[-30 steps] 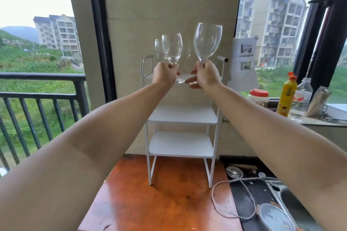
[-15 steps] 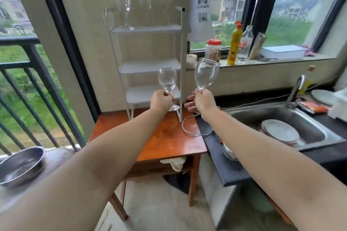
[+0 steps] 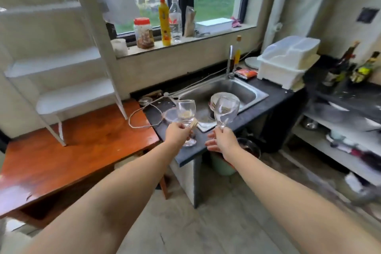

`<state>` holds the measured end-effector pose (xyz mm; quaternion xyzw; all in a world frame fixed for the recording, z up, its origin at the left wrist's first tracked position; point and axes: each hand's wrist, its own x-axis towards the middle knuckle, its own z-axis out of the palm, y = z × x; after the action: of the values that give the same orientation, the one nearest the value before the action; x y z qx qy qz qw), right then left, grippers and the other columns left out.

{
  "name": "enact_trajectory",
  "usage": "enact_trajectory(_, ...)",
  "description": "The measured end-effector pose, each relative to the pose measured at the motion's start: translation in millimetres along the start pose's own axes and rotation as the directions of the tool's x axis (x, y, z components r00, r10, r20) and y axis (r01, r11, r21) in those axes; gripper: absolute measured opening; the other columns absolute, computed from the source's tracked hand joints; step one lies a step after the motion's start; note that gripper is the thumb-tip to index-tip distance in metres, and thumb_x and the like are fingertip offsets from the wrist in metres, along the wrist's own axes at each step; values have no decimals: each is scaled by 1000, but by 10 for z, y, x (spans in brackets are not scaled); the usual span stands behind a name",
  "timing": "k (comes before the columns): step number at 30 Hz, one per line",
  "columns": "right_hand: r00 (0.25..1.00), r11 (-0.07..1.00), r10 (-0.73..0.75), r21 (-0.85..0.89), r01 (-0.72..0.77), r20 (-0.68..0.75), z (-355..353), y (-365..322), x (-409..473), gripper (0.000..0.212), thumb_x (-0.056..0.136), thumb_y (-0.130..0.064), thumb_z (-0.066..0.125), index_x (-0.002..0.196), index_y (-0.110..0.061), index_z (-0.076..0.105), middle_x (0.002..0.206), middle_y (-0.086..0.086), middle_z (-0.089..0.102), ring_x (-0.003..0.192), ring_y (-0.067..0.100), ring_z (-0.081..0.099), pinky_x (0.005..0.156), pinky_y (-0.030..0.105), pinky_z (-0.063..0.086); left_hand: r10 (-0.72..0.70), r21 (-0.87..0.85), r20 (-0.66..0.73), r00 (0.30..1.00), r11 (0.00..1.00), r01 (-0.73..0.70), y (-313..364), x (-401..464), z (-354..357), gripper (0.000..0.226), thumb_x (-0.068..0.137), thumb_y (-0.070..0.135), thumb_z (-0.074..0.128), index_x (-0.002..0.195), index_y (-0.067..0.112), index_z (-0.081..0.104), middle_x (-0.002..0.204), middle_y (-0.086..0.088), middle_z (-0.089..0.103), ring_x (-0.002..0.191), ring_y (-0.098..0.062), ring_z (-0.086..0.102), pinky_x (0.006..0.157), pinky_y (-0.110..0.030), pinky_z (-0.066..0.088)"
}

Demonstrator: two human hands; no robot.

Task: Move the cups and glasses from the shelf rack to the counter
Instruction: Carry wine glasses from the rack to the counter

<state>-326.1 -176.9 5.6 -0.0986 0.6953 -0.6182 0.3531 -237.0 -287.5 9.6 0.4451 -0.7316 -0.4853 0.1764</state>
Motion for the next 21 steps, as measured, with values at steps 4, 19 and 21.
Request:
enact_trajectory(4,995,999,22,26,-20,-95,-986,176,-186,21,104,-21,29,103,-6,43,84,8,54,41,12,61,34,19,47,-26,-88,116,993,995,36,243,-289,913,27,87,5,56,60,11,55,53,2,57,48,-10,52,41,-17,39)
enact_trajectory(19,877,991,69,132,-7,-475,-4376,561,-946,17,103,-15,27,101,-3,39,85,11,51,29,7,55,29,19,44,73,-69,514,854,997,-43,1332,-1753,3988,30,87,3,52,59,13,58,57,-4,57,47,-12,50,38,-15,36)
enact_trajectory(21,848,986,82,165,6,-524,-4709,607,-994,17,102,-15,28,100,-3,39,84,11,51,29,8,55,29,18,43,90,-62,550,830,996,-66,1465,-1857,4318,31,87,3,54,58,14,57,55,-1,56,40,-7,51,36,-13,35)
